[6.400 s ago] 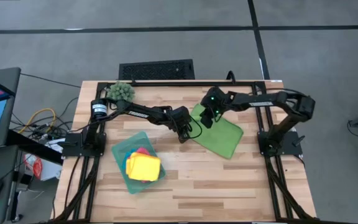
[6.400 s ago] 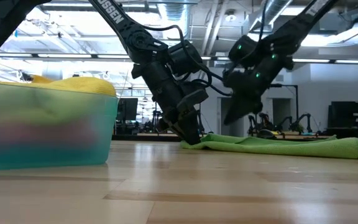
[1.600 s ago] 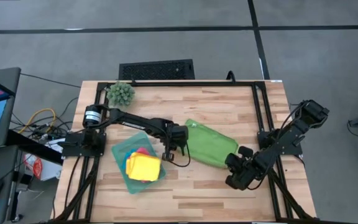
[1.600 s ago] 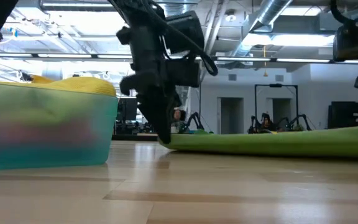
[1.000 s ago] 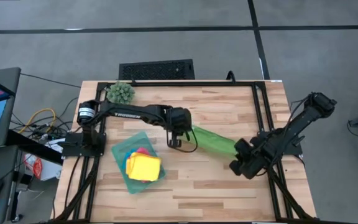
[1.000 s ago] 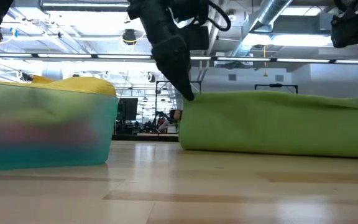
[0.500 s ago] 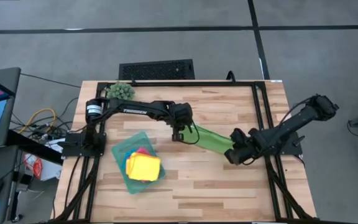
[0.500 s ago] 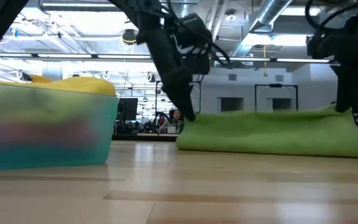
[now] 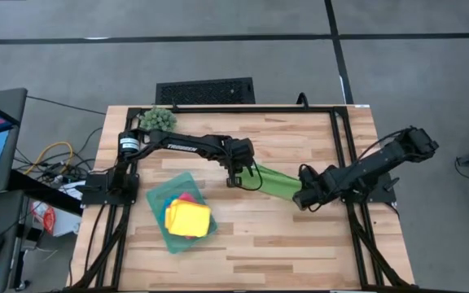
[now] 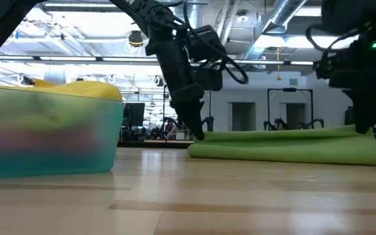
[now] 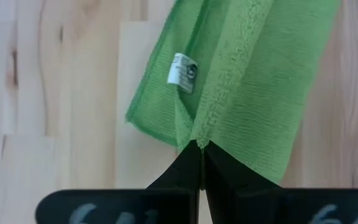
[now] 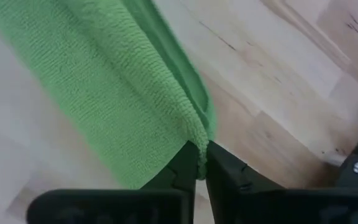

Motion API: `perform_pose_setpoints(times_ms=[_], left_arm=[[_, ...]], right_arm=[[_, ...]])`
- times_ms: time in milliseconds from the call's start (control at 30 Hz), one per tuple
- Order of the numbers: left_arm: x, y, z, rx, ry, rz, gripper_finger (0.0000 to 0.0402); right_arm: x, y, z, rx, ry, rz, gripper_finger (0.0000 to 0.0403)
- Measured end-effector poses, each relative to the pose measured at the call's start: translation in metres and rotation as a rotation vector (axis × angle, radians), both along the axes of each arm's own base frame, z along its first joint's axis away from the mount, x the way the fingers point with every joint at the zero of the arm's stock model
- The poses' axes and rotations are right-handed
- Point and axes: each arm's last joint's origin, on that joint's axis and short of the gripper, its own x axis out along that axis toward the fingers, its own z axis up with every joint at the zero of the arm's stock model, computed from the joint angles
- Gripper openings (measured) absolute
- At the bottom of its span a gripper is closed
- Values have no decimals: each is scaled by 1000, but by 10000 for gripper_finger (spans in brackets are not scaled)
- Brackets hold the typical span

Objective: Fold microfiber towels
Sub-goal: Fold the green microfiber towel

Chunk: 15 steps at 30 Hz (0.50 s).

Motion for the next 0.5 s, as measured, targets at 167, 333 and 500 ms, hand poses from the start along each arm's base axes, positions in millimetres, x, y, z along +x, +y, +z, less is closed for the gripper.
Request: perform_pose_setpoints(times_ms=[167, 333, 500], left_arm=[[3, 2, 5, 30, -21, 41, 0], [8, 2, 14, 35, -50, 41, 30], [11, 1, 20, 17, -70, 30, 98]], right_arm=[[2, -3, -5, -7, 38, -40, 75], [2, -4, -4, -3, 33, -40, 111], [-2, -5, 1, -5, 28, -41, 153]])
